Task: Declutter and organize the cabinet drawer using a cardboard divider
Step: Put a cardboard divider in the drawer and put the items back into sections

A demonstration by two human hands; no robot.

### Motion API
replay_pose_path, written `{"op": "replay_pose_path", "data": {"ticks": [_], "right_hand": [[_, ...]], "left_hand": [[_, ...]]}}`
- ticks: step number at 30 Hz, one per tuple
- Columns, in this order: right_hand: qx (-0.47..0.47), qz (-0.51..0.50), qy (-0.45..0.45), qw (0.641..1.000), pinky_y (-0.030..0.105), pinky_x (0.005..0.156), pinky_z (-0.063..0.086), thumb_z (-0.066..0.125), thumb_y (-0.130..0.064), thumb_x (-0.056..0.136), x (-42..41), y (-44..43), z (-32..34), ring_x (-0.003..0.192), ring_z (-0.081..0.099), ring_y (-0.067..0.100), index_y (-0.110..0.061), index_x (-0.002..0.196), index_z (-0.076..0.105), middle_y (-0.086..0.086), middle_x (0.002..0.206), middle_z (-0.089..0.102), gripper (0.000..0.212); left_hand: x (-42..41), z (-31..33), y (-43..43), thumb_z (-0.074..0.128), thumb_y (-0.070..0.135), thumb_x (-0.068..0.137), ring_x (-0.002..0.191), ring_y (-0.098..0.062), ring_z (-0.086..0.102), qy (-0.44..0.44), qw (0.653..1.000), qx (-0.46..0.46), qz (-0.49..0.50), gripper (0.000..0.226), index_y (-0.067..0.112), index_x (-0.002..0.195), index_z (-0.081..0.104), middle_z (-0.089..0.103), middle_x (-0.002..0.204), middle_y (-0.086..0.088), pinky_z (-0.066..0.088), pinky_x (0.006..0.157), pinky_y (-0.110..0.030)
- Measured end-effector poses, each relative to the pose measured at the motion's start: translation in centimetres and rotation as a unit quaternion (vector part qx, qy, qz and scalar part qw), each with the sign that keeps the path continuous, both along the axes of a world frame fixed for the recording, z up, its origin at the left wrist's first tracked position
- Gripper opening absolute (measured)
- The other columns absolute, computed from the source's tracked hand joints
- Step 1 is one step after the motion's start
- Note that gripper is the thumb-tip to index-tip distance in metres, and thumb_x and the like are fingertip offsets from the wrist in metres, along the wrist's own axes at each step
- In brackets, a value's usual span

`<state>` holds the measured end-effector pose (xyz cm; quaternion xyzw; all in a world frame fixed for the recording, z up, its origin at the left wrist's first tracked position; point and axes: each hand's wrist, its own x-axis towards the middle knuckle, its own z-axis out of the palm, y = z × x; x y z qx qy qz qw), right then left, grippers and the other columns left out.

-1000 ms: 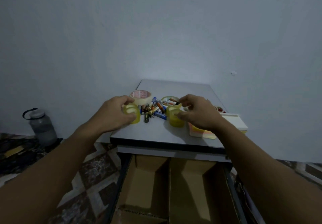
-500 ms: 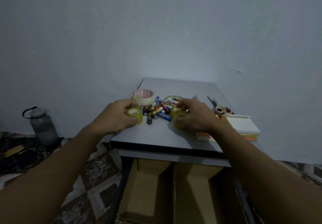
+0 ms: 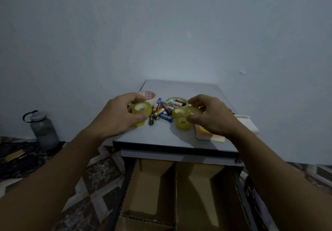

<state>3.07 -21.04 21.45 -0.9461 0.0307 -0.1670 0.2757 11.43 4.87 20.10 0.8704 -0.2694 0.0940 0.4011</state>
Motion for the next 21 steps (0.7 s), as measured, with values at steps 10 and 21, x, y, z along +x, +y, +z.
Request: {"op": "replay_pose_path", "data": {"ticks": [10,21], "right_hand": [[0.074,-0.004,0.040,0.996,0.014,0.074,0.051,0.078,-0.035,0.081,-12.4,-0.7,-3.5,0.093,0.062,0.001,-0.035,0.115,0.064,-0.017,0.108,0.063,0.037],[0.068,-0.039,0.173,0.982,0.037,0.095,0.051,0.070,-0.043,0.086,-14.1,-4.0,-12.2,0.101,0.058,0.004,-0.044,0.116,0.058,-0.019,0.111,0.058,0.033]], "left_hand": [[-9.3,-3.9,-2.9,0.081,0.029,0.079,0.096,0.004,0.061,0.098,0.988,-0.042,-0.113,0.042,0.039,0.117,0.064,0.065,0.107,0.020,0.050,0.076,-0.014],[-11.4,-11.6,-7.4,0.075,0.040,0.079,0.102,0.000,0.056,0.126,0.979,0.062,-0.150,0.042,0.038,0.118,0.061,0.058,0.110,0.020,0.054,0.090,-0.032]]}}
